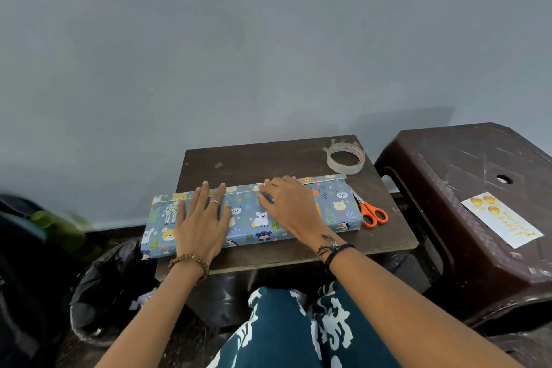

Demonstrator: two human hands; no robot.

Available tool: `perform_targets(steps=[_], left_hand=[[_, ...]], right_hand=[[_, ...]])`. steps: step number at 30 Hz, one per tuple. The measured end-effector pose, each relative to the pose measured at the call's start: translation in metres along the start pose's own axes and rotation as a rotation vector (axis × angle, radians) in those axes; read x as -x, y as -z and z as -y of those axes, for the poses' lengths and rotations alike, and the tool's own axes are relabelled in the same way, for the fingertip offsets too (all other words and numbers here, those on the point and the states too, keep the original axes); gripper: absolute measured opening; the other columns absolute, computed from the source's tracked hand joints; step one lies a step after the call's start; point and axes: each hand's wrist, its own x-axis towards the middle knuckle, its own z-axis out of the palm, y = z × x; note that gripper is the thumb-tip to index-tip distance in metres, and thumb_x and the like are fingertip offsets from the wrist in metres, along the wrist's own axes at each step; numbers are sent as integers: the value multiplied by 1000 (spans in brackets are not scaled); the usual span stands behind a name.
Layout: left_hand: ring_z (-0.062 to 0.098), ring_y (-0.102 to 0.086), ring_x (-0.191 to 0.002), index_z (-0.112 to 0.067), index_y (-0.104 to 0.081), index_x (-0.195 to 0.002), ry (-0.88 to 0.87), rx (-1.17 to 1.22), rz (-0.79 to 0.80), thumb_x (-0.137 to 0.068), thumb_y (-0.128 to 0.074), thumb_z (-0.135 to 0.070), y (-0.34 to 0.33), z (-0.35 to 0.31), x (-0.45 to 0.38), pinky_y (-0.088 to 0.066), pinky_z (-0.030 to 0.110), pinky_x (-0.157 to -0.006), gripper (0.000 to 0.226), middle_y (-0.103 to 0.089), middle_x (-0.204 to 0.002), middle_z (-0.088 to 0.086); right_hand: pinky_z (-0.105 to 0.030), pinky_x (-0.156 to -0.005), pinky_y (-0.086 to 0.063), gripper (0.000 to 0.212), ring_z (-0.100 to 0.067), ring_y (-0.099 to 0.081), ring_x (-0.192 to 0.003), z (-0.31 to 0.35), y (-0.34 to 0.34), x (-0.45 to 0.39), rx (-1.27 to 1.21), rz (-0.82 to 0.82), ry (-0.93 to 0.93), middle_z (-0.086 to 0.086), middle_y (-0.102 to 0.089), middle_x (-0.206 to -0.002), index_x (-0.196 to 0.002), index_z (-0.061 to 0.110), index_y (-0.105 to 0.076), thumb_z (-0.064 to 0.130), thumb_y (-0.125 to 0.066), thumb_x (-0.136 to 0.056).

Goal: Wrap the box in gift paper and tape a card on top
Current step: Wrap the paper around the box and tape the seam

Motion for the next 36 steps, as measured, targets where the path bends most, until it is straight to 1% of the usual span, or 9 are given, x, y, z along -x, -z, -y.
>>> perform_targets(steps=[11, 14, 18, 21, 24, 26, 31, 33, 36], left_hand=[[37, -1, -143, -16, -12, -149, 458, 35, 58, -90, -21, -64, 5, -27, -3, -4, 63, -110, 78, -3, -154, 22], [34, 0, -144, -22, -9, -150, 343, -6, 21, -93, -18, -61, 4, -30, -4, -6, 69, -105, 70, -1, -156, 15], [28, 1, -145, -38, 5, -147, -107, -147, 102, -98, -10, -48, 2, -40, -2, -7, 63, -108, 51, 1, -158, 0], [27, 1, -145, -40, 6, -146, -116, -175, 94, -99, -10, -45, 0, -43, 1, -6, 61, -110, 50, 1, -158, -2], [25, -1, -145, -43, 2, -145, -95, -155, 88, -98, -11, -49, -3, -41, 1, -6, 60, -110, 50, -1, -158, -3], [24, -2, -145, -44, 0, -145, -85, -143, 81, -97, -12, -50, -3, -42, 0, -6, 60, -111, 50, -3, -158, -4], [25, -5, -145, -43, -5, -146, -80, -112, 67, -97, -15, -50, -3, -43, 2, -6, 60, -111, 50, -7, -157, -2], [25, -6, -145, -42, -6, -146, -79, -107, 66, -97, -15, -50, -2, -43, 3, -6, 60, -111, 50, -8, -157, -2], [25, -8, -145, -42, -10, -146, -81, -97, 52, -97, -17, -49, 0, -44, 2, -8, 61, -111, 50, -13, -157, -3]], right_hand=[[-40, -80, -54, 18, -21, -66, -80, 4, 2, 1, 14, 1, -43, -3, -72, -87, -88, 14, -74, 24, -59, -85], [-41, -83, -52, 19, -21, -66, -83, 6, 4, 0, 12, 7, -29, -3, -72, -90, -91, 13, -74, 24, -58, -86], [-39, -78, -54, 19, -20, -66, -82, 3, 2, 0, 37, 18, 5, -3, -72, -90, -94, 14, -72, 25, -58, -87], [-38, -77, -54, 18, -20, -67, -82, 4, 3, 0, 23, 16, 7, -3, -73, -90, -95, 14, -72, 24, -60, -87], [-29, -59, -55, 5, -11, -69, -68, 8, 9, 2, 90, 15, -28, 4, -73, -78, -80, 19, -74, 22, -71, -79], [-26, -54, -54, 7, -11, -69, -68, 8, 11, 5, 164, 22, -94, 4, -74, -83, -80, 18, -74, 24, -70, -81], [-36, -85, -50, 36, -24, -60, -111, 2, 17, 11, 193, 170, -208, -7, -54, -134, -124, 8, -57, 25, -37, -100], [-36, -103, -37, 39, -22, -47, -126, -1, 22, 15, 209, 224, -247, -9, -45, -142, -132, 6, -49, 24, -33, -101], [-39, -112, -24, 43, -19, -39, -133, -1, 24, 16, 232, 228, -256, -9, -44, -142, -130, 5, -49, 29, -27, -101]])
